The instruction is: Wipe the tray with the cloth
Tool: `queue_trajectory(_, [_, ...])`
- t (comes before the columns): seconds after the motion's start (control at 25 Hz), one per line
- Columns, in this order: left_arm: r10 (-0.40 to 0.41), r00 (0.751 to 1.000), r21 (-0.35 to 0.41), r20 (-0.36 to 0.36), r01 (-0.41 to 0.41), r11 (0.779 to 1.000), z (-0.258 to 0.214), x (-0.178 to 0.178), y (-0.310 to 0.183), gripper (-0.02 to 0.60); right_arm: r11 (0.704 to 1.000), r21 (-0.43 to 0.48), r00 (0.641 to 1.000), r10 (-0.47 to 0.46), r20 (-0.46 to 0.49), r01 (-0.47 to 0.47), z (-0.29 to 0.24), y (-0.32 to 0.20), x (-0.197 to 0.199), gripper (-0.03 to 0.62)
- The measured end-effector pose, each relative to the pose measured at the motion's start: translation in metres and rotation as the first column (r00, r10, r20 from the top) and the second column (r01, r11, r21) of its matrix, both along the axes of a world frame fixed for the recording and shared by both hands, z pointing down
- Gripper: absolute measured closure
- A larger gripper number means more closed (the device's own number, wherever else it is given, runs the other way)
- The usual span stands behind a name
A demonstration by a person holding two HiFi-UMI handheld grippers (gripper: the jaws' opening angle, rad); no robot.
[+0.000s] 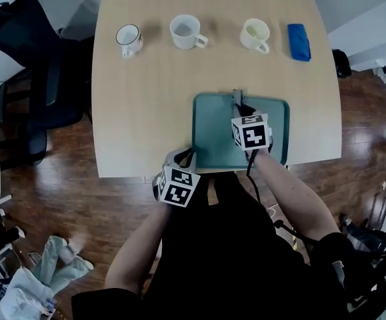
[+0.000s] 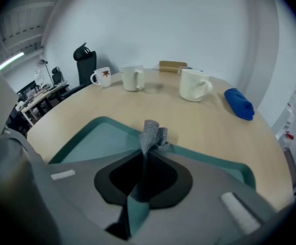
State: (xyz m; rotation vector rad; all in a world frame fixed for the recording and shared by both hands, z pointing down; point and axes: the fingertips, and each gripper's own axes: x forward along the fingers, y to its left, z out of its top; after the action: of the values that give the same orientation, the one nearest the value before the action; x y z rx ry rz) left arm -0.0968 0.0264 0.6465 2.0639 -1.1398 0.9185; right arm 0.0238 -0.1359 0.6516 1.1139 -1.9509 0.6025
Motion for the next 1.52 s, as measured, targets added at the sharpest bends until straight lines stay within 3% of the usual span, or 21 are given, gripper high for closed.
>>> queue_trajectory(0.28, [0.053,0.998,-0.031,-0.014,-0.054,0.998,0.0,0.002,-0.001,0.553,0.985,-0.096,0.987,-0.133,0.087,0.142,0.003,0.019,-0.109,0.565])
queue_trajectory(0.48, [0.046,0.998,-0.054,-0.032,-0.048,0.997,0.003,-0.001,-0.003,0.549,0.964,-0.158,0.971,-0.192,0.141,0.214,0.006,0.027,-0.126,0.565])
queue_trajectory(0.6, [0.004,0.997,-0.094,-0.073,-0.011,0.995,-0.001,-0.001,-0.002,0.549,0.973,-0.164,0.984,-0.144,0.105,0.16,0.004,0.027,-0.083,0.565])
queue_trajectory(0.76, [-0.042,0.996,-0.113,-0.077,0.033,0.993,-0.005,-0.004,-0.002,0.549,0.988,-0.147,0.999,0.045,0.013,-0.043,0.0,0.021,0.034,0.565])
queue_trajectory(0.88, [-0.084,0.994,-0.118,-0.065,0.076,0.99,-0.004,-0.004,-0.003,0.549,0.963,-0.149,0.974,0.222,-0.046,-0.226,0.0,0.021,0.133,0.565])
queue_trajectory(0.96, [-0.102,0.993,-0.12,-0.055,0.095,0.988,-0.004,-0.004,-0.003,0.549,0.94,-0.171,0.955,0.29,-0.063,-0.297,0.005,0.026,0.176,0.565])
queue_trajectory(1.24, [-0.148,0.989,-0.127,-0.018,0.145,0.981,-0.007,0.002,-0.004,0.554,0.961,-0.093,0.964,0.253,-0.086,-0.26,0.012,-0.001,0.179,0.566])
queue_trajectory(1.52, [-0.187,0.981,-0.131,-0.048,0.18,0.975,-0.006,0.002,-0.003,0.554,0.972,-0.063,0.97,0.218,-0.11,-0.225,0.012,-0.022,0.154,0.568])
